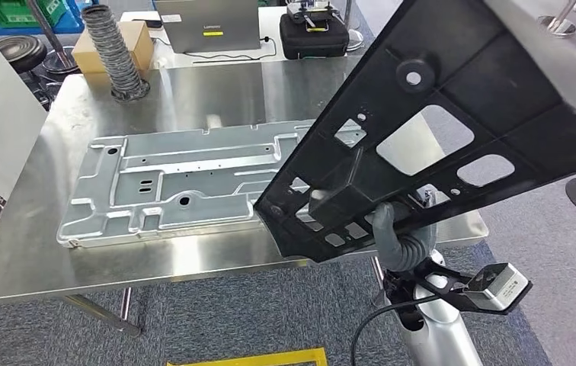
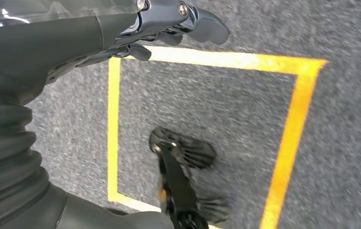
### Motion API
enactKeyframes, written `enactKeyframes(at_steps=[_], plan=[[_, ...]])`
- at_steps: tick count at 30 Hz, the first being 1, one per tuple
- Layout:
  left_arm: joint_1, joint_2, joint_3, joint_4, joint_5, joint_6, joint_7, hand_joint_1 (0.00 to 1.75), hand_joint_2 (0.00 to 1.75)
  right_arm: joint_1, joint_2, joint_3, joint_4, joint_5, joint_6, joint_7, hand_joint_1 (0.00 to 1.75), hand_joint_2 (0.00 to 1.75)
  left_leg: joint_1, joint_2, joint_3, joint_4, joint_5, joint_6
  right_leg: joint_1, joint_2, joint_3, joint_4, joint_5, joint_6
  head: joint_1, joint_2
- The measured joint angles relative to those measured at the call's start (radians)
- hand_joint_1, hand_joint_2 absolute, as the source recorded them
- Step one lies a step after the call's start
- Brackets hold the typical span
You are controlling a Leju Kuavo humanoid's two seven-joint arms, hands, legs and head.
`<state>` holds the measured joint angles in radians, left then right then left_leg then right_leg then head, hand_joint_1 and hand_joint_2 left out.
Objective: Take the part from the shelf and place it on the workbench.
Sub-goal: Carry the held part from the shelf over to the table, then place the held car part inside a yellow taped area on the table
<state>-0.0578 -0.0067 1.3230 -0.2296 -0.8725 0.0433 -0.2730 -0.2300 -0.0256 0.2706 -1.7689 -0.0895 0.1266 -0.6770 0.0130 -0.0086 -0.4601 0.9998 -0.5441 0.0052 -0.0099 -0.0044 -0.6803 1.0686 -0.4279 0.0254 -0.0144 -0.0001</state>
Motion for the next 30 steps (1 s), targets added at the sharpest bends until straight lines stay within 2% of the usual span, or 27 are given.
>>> enactKeyframes(at_steps=[1,2,4,5,6,7,9,10,11,12,13,14,16,17,18,20,21,22,24,25,26,27,29,30], plan=[[-0.001,0.000,0.000,0.000,0.000,0.000,0.000,0.00,1.75,0.000,0.000,-0.002,-0.002,0.000,-0.003,-0.001,1.75,1.75,-0.001,0.001,0.011,-0.005,-0.010,-0.007,0.003,-0.002,0.006,-0.031,0.031,-0.008,0.000,0.000],[-0.002,0.000,0.000,0.000,-0.001,-0.001,-0.001,0.00,1.75,-0.002,0.000,-0.005,-0.004,0.002,-0.010,-0.003,1.75,1.75,-0.002,0.001,0.022,-0.007,-0.012,-0.014,0.005,-0.003,0.010,-0.043,0.041,-0.017,0.000,0.000],[-0.004,0.001,0.000,0.000,-0.005,-0.002,-0.003,0.00,1.75,-0.013,0.000,-0.018,-0.013,0.016,-0.047,-0.006,1.75,1.75,-0.002,0.003,0.035,-0.004,-0.008,-0.026,0.004,0.001,0.030,-0.052,0.035,-0.033,0.000,0.000],[-0.006,0.001,0.000,0.000,-0.007,-0.002,-0.005,0.00,1.75,-0.027,0.000,-0.031,-0.018,0.032,-0.080,-0.004,1.75,1.75,-0.001,0.004,0.028,0.020,-0.004,-0.030,0.003,0.002,0.042,-0.058,0.034,-0.041,-0.001,0.000],[-0.008,0.002,0.000,0.000,-0.010,-0.003,-0.007,0.00,1.75,-0.051,0.000,-0.049,-0.022,0.059,-0.122,0.006,1.75,1.75,-0.001,0.004,0.005,0.063,-0.009,-0.032,0.003,0.003,0.053,-0.061,0.029,-0.047,-0.003,0.000],[-0.010,0.003,0.000,0.000,-0.012,-0.004,-0.008,0.00,1.75,-0.082,-0.001,-0.071,-0.024,0.103,-0.174,0.026,1.75,1.75,0.001,0.004,-0.031,0.122,-0.025,-0.034,0.003,0.005,0.061,-0.064,0.023,-0.052,-0.004,0.000],[-0.011,0.003,0.000,0.000,-0.018,-0.008,-0.010,0.00,1.75,-0.170,-0.010,-0.116,-0.011,0.236,-0.281,0.098,1.75,1.75,0.001,0.004,-0.121,0.239,-0.084,-0.039,0.006,0.009,0.074,-0.065,0.008,-0.058,-0.005,0.000],[-0.010,0.003,-0.001,0.000,-0.021,-0.011,-0.012,0.00,1.75,-0.225,-0.019,-0.130,0.011,0.328,-0.325,0.151,1.75,1.75,0.000,0.004,-0.156,0.267,-0.109,-0.039,0.007,0.013,0.082,-0.065,0.000,-0.059,-0.005,0.000],[-0.010,0.003,-0.001,0.000,-0.025,-0.015,-0.014,0.00,1.75,-0.285,-0.031,-0.136,0.047,0.428,-0.356,0.206,1.75,1.75,0.000,0.004,-0.176,0.265,-0.112,-0.038,0.009,0.017,0.092,-0.065,-0.008,-0.059,-0.004,0.000],[-0.010,0.003,-0.002,0.000,-0.028,-0.019,-0.018,0.00,1.75,-0.347,-0.041,-0.133,0.094,0.527,-0.375,0.256,1.75,1.75,0.000,0.004,-0.184,0.233,-0.088,-0.033,0.012,0.020,0.104,-0.065,-0.016,-0.060,-0.005,0.000],[-0.011,0.003,-0.003,0.000,-0.032,-0.022,-0.021,0.00,1.75,-0.408,-0.050,-0.122,0.151,0.617,-0.384,0.297,1.75,1.75,-0.002,0.005,-0.180,0.175,-0.035,-0.026,0.014,0.023,0.117,-0.065,-0.025,-0.059,-0.005,0.000],[-0.013,0.004,-0.003,0.000,-0.036,-0.025,-0.026,0.00,1.75,-0.462,-0.054,-0.105,0.211,0.693,-0.389,0.325,1.75,1.75,-0.004,0.005,-0.175,0.113,0.031,-0.018,0.017,0.024,0.129,-0.064,-0.033,-0.058,-0.004,0.000],[-0.017,0.004,-0.005,0.000,-0.043,-0.033,-0.036,0.00,1.75,-0.559,-0.055,-0.048,0.338,0.844,-0.387,0.379,1.75,1.75,-0.011,0.006,-0.170,0.031,0.118,-0.006,0.020,0.027,0.140,-0.061,-0.047,-0.051,-0.001,0.000],[-0.018,0.005,-0.006,0.001,-0.047,-0.037,-0.042,0.00,1.75,-0.605,-0.050,-0.009,0.404,0.929,-0.383,0.411,1.75,1.75,-0.015,0.006,-0.172,0.020,0.133,-0.003,0.020,0.029,0.140,-0.059,-0.052,-0.046,0.000,0.000],[-0.020,0.005,-0.008,0.001,-0.050,-0.041,-0.049,0.00,1.75,-0.649,-0.040,0.038,0.477,1.019,-0.382,0.446,1.75,1.75,-0.016,0.006,-0.171,0.017,0.133,-0.001,0.021,0.031,0.138,-0.059,-0.055,-0.042,0.001,0.000],[-0.028,0.004,-0.015,0.001,-0.056,-0.048,-0.062,0.00,1.75,-0.726,-0.003,0.141,0.630,1.179,-0.389,0.501,1.75,1.75,-0.010,0.006,-0.164,0.007,0.142,0.004,0.021,0.026,0.134,-0.051,-0.067,-0.033,0.002,0.000],[-0.033,0.004,-0.019,0.001,-0.059,-0.052,-0.068,0.00,1.75,-0.757,0.022,0.192,0.704,1.241,-0.394,0.518,1.75,1.75,-0.006,0.007,-0.160,0.001,0.143,0.007,0.020,0.021,0.120,-0.026,-0.081,-0.028,0.003,0.000],[-0.037,0.004,-0.023,0.001,-0.062,-0.056,-0.073,0.00,1.75,-0.783,0.045,0.238,0.770,1.287,-0.395,0.528,1.75,1.75,-0.004,0.006,-0.156,-0.002,0.142,0.009,0.017,0.016,0.096,0.019,-0.101,-0.023,0.003,0.000],[-0.041,0.004,-0.028,0.001,-0.067,-0.062,-0.081,0.00,1.75,-0.809,0.087,0.314,0.874,1.342,-0.386,0.535,1.75,1.75,-0.003,0.003,-0.151,-0.003,0.135,0.013,0.009,0.011,0.019,0.147,-0.141,-0.013,0.005,0.000],[-0.040,0.004,-0.029,0.001,-0.069,-0.064,-0.084,0.00,1.75,-0.811,0.108,0.343,0.918,1.359,-0.375,0.535,1.75,1.75,-0.002,0.000,-0.146,-0.002,0.130,0.012,0.004,0.010,-0.016,0.196,-0.145,-0.009,0.005,0.000],[-0.038,0.004,-0.029,0.001,-0.071,-0.066,-0.089,0.00,1.75,-0.811,0.131,0.372,0.964,1.373,-0.362,0.533,1.75,1.75,0.000,-0.004,-0.140,-0.001,0.124,0.010,-0.001,0.010,-0.038,0.213,-0.129,-0.006,0.006,0.000],[-0.035,0.004,-0.030,0.001,-0.074,-0.070,-0.094,0.00,1.75,-0.810,0.153,0.400,1.011,1.384,-0.348,0.531,1.75,1.75,0.001,-0.008,-0.132,0.001,0.116,0.007,-0.004,0.010,-0.042,0.191,-0.095,-0.005,0.006,0.000],[-0.032,0.003,-0.033,0.001,-0.079,-0.079,-0.107,0.00,1.75,-0.801,0.196,0.461,1.103,1.395,-0.325,0.520,1.75,1.75,0.004,-0.012,-0.116,0.005,0.099,-0.001,-0.006,0.008,-0.011,0.070,-0.004,-0.009,0.006,0.000],[-0.033,0.002,-0.036,0.001,-0.083,-0.084,-0.114,0.00,1.75,-0.794,0.214,0.487,1.141,1.395,-0.316,0.512,1.75,1.75,0.003,-0.013,-0.111,0.007,0.092,-0.007,-0.004,0.008,0.008,0.012,0.025,-0.012,0.004,0.000]])
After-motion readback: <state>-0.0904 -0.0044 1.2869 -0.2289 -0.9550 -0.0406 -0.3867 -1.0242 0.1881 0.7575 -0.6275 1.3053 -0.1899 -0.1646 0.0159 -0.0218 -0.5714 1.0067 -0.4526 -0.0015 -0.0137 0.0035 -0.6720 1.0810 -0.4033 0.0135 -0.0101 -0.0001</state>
